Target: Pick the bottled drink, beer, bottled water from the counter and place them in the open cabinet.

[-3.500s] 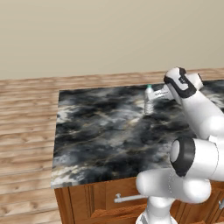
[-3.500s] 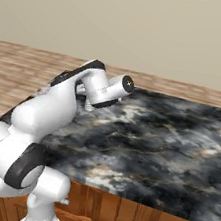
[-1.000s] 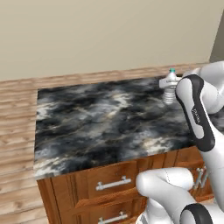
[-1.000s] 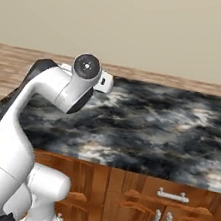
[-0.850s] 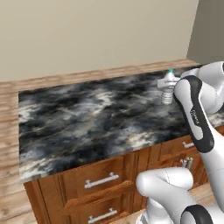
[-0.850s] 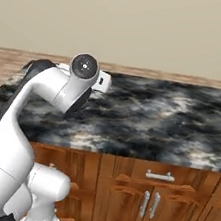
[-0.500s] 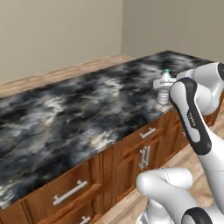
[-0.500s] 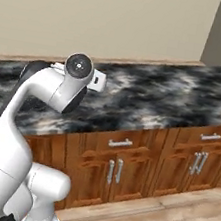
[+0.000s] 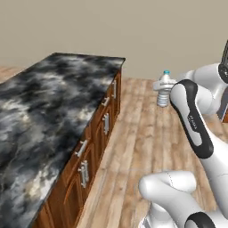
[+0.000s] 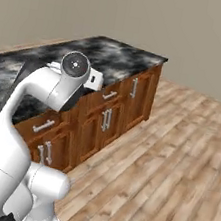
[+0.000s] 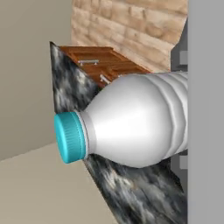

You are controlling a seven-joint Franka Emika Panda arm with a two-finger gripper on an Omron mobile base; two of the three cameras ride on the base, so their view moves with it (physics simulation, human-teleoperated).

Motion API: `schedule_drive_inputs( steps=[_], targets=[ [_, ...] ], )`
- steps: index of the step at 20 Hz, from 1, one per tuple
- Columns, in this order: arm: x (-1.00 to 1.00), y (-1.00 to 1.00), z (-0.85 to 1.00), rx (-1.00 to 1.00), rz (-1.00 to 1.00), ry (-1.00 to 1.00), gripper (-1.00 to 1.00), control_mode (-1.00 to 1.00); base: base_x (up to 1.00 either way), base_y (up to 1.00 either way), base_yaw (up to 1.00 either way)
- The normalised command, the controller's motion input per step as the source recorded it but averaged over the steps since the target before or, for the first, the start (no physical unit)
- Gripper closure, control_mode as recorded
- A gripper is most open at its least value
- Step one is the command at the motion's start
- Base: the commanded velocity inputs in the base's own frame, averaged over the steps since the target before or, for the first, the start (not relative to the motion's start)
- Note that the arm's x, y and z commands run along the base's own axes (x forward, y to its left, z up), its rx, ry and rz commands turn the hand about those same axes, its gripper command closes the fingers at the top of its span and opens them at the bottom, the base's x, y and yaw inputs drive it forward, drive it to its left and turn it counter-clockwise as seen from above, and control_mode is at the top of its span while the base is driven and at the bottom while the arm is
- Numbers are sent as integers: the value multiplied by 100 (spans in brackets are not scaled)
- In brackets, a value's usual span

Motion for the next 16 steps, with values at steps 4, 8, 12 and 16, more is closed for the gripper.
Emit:
schedule_drive_inputs(
  steps=[4,8,12,16],
  targets=[
    [0,0,0,0,0,0,100,100,0,0,-100],
    [0,0,0,0,0,0,100,100,0,0,-100],
    [0,0,0,0,0,0,100,100,0,0,-100],
    [0,0,0,0,0,0,100,100,0,2,-96]
  ],
)
